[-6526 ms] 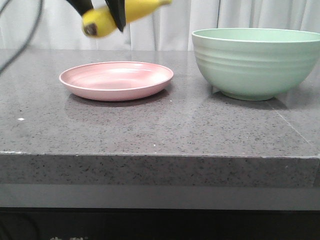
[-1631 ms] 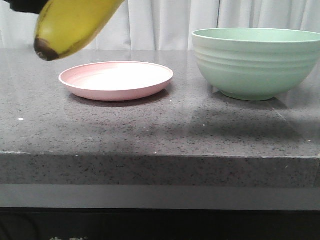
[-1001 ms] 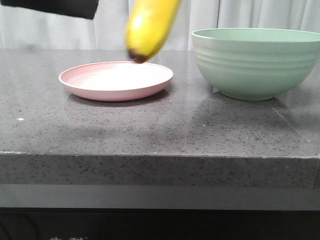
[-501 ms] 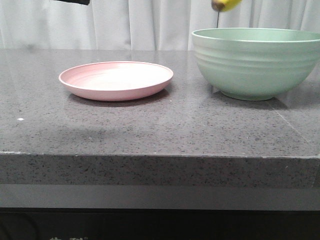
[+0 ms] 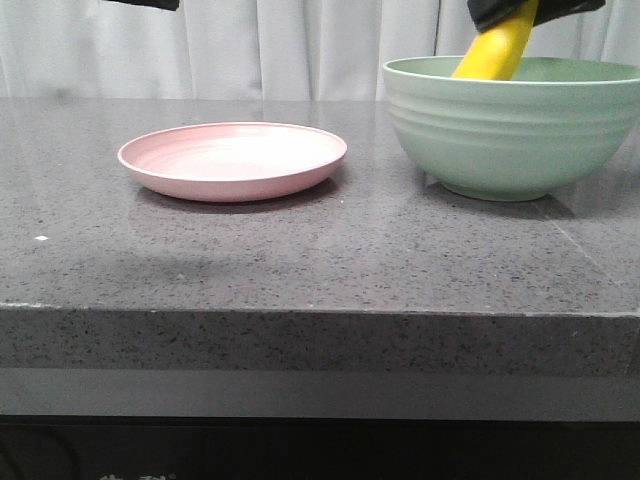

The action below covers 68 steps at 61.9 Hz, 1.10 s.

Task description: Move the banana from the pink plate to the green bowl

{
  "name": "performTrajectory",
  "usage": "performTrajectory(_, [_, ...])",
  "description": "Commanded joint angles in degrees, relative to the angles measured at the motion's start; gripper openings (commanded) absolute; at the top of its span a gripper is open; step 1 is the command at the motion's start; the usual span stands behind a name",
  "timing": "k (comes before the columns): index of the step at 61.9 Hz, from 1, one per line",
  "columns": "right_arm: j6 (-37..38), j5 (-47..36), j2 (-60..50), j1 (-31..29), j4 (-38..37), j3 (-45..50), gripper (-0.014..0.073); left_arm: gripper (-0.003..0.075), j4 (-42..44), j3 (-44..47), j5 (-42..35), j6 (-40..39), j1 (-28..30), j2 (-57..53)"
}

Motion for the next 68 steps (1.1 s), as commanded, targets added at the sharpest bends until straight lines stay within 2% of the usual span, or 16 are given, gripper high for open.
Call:
performTrajectory(1, [-0.07,-2.36,-2.19,-0.38,1.64,-2.09,0.026,0.0617,-3.3,-1.66,-0.23,0.08,-0.41,-1.28])
performTrajectory(12, [-0.07,-3.98,-2.08,-0.38,1.32,-2.09,0.054,0.0617,-3.3,-1.66,-0.23,0.08,-0.41,-1.28])
performTrajectory(17, [-0.07,-3.93,-2.37,-0.38,1.17,-2.09,0.0608,0.0617,-3.3,-1.66,-0.23,0.08,-0.41,-1.17])
performTrajectory(34, [2.38,-3.11,-7.45,-0.38,-6.61,-2.09,0.0612,0.0617,-3.3,-1.66,-0.33,0.08,-0.41,-1.17])
performTrajectory(39, [7.06,-1.15,-10.31,-0.38,-11.41,-2.09,0.0612,0.0617,-3.3,-1.66,-0.33,0.08,-0.41,-1.17])
performTrajectory(54, [26.35,12.63,-22.15,0.38,-21.67,-1.7,0.061,0.0617,-3.3,-1.66,-0.33,0.08,-0.41,-1.17])
performTrajectory(68, [34.8,13.64,-33.96,7.66,-30.77,5.26,0.0608,0.0617,-3.3,-1.66,-0.33,0.08,-0.41,-1.17])
